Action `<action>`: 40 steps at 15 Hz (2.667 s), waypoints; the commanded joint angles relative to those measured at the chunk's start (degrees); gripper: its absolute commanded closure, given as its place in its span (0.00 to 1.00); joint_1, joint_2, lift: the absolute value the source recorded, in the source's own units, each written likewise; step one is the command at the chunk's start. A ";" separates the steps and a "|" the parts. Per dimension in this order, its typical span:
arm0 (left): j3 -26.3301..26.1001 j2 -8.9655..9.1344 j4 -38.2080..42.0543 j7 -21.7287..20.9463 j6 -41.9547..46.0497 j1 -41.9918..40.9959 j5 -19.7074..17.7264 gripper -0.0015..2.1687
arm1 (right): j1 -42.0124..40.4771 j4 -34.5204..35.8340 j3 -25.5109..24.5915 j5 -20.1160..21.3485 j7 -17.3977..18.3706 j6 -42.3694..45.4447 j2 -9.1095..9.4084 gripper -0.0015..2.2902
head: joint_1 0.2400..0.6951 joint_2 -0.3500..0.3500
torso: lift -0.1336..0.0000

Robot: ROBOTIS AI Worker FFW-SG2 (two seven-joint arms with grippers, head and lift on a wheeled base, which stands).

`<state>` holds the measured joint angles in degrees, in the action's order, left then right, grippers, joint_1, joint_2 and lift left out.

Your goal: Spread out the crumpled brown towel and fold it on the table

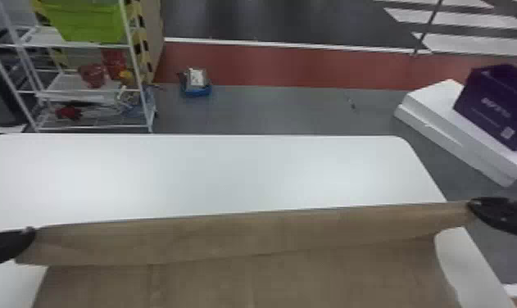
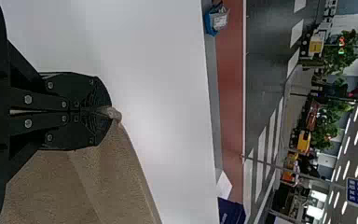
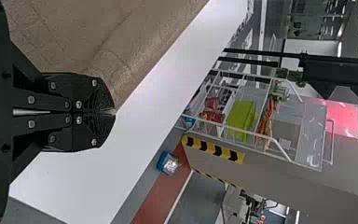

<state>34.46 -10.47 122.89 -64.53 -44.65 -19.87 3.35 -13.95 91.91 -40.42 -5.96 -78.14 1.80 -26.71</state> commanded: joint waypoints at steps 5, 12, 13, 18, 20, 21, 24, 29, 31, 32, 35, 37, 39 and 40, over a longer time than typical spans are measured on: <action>0.44 3.44 2.00 0.19 6.01 -5.44 -0.89 0.78 | -6.00 -5.07 0.60 -2.13 -0.19 14.93 -0.62 0.79 | 1.00 0.26 | 0.07; 0.44 6.78 4.20 0.54 9.53 -10.98 -1.51 0.78 | -7.76 -5.34 4.91 0.77 -0.19 18.45 0.17 0.79 | 1.00 0.27 | 0.07; 0.44 7.39 4.03 0.72 11.82 -11.77 -1.51 0.78 | -8.11 -6.39 5.00 1.04 -0.19 20.56 0.00 0.79 | 1.00 0.28 | 0.07; 2.11 7.48 2.79 0.81 14.80 -13.35 -3.18 0.78 | -9.08 -11.67 4.91 1.48 -0.19 28.47 -2.03 0.79 | 1.00 0.26 | 0.07; 3.78 7.48 1.04 0.89 16.03 -13.44 -4.50 0.78 | -9.34 -14.13 4.38 1.21 -0.19 31.98 -2.73 0.79 | 1.00 0.25 | 0.07; 4.66 7.48 -0.19 0.81 17.79 -13.53 -5.02 0.78 | -9.43 -15.36 4.38 1.30 -0.19 33.39 -3.34 0.79 | 1.00 0.26 | 0.07; 5.18 7.48 -1.34 0.89 19.02 -14.06 -5.64 0.78 | -9.69 -16.32 4.29 1.48 -0.19 34.44 -3.78 0.79 | 1.00 0.27 | 0.07; 4.22 8.09 -1.78 1.51 21.66 -15.73 -5.11 0.78 | -10.13 -16.59 6.14 2.71 -0.19 35.15 -3.43 0.79 | 1.00 0.27 | 0.07; 4.22 8.36 -1.60 1.51 22.36 -16.34 -4.85 0.78 | -10.13 -17.11 6.40 3.06 -0.19 35.85 -3.43 0.79 | 1.00 0.28 | 0.07; 4.39 8.71 -1.25 1.51 23.07 -16.78 -4.94 0.78 | -10.31 -17.11 6.40 3.06 -0.19 36.03 -3.52 0.79 | 1.00 0.28 | 0.07; 5.45 9.59 0.69 0.89 23.42 -18.36 -5.90 0.78 | -10.66 -17.11 5.88 2.44 -0.19 36.73 -3.61 0.79 | 1.00 0.27 | 0.07; 6.15 9.68 0.60 0.37 23.77 -19.07 -6.25 0.78 | -10.66 -17.55 5.79 2.44 -0.19 36.73 -3.87 0.79 | 1.00 0.26 | 0.07; 6.06 9.76 -0.28 0.54 24.47 -19.42 -6.17 0.78 | -10.66 -17.73 5.79 2.71 -0.19 36.55 -3.78 0.79 | 1.00 0.26 | 0.07; 6.06 9.76 -0.81 0.98 24.65 -19.42 -5.82 0.78 | -10.66 -17.73 5.79 3.06 -0.19 36.55 -3.78 0.79 | 1.00 0.26 | 0.07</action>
<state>40.55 -0.74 122.81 -63.79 -20.37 -39.19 -2.77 -24.61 74.24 -34.63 -3.25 -78.13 38.44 -30.52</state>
